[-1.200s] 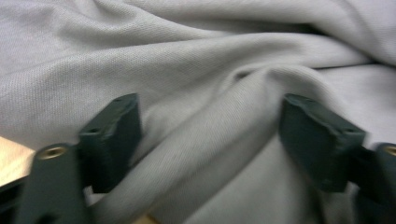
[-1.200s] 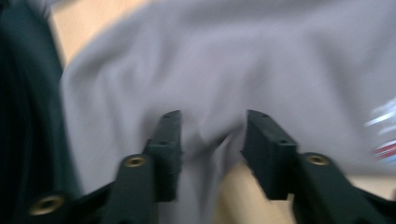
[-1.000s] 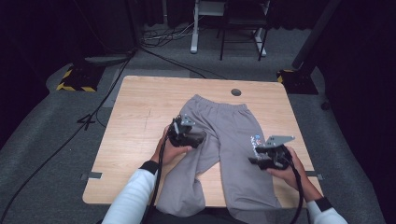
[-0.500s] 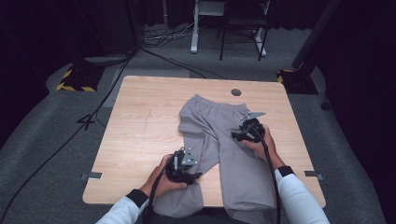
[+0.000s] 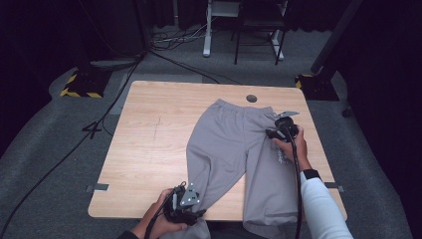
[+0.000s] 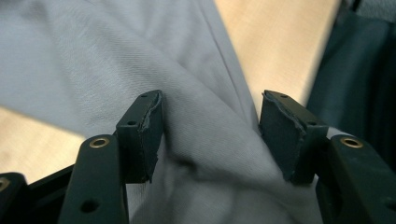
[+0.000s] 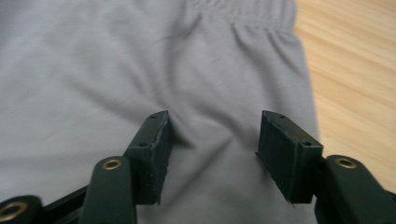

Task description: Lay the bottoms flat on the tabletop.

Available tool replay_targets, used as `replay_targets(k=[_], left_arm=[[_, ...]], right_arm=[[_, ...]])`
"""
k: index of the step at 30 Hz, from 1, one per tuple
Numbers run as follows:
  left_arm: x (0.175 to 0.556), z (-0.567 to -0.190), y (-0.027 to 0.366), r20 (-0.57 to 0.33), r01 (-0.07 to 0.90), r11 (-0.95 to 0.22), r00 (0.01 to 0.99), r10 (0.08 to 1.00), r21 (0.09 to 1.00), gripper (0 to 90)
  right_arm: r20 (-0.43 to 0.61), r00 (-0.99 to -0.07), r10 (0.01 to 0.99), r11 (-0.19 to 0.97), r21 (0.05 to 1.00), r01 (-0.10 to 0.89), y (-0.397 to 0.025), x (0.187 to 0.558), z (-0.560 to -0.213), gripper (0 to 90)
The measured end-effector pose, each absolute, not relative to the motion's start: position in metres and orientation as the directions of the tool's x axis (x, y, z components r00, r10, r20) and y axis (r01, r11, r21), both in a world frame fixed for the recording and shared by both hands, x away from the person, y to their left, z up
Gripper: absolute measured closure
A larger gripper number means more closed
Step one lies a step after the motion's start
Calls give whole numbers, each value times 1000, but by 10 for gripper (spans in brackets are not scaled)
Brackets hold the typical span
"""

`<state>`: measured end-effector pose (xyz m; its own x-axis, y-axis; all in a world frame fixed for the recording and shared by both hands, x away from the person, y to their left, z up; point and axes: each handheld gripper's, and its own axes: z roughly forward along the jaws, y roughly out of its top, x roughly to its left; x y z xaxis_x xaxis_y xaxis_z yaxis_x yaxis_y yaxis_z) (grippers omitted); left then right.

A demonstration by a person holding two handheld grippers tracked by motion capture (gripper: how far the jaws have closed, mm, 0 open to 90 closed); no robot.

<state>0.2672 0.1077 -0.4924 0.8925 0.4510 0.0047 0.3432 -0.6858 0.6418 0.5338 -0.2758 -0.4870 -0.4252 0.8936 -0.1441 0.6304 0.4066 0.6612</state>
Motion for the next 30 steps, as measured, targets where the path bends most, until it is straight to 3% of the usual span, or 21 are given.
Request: replay_targets(k=[4,6,10,13,16,20,22,26,30], left_arm=[[257,-489,112,8,346,-691,891,453,635,373],[263,-484,117,-12,357,-656,883,469,664,326],[294,-473,122,-3,376,-590,845,535,715,279],[328,-469,118,32,360,-589,835,549,723,282],[357,-470,111,43,362,-597,831,555,716,280],[389,-485,101,41,407,-606,808,588,683,288],[399,-493,100,-2,447,-604,804,594,660,289],[403,-496,109,-20,462,-587,796,604,664,287],[398,-497,125,-17,468,-576,786,618,670,280]], right_arm=[[-215,-407,888,446,624,642,-278,532,-483,406],[-181,-432,884,439,642,629,-278,523,-477,395],[-85,-579,811,467,690,553,-269,486,-464,369],[-93,-694,714,556,677,481,-253,449,-461,368],[-87,-743,663,594,664,453,-247,419,-465,361],[-65,-740,669,600,635,487,-256,403,-476,355],[-67,-716,695,597,608,523,-265,398,-481,351],[-6,-676,737,541,605,584,-294,392,-485,350],[-19,-615,788,507,587,632,-325,391,-482,364]])
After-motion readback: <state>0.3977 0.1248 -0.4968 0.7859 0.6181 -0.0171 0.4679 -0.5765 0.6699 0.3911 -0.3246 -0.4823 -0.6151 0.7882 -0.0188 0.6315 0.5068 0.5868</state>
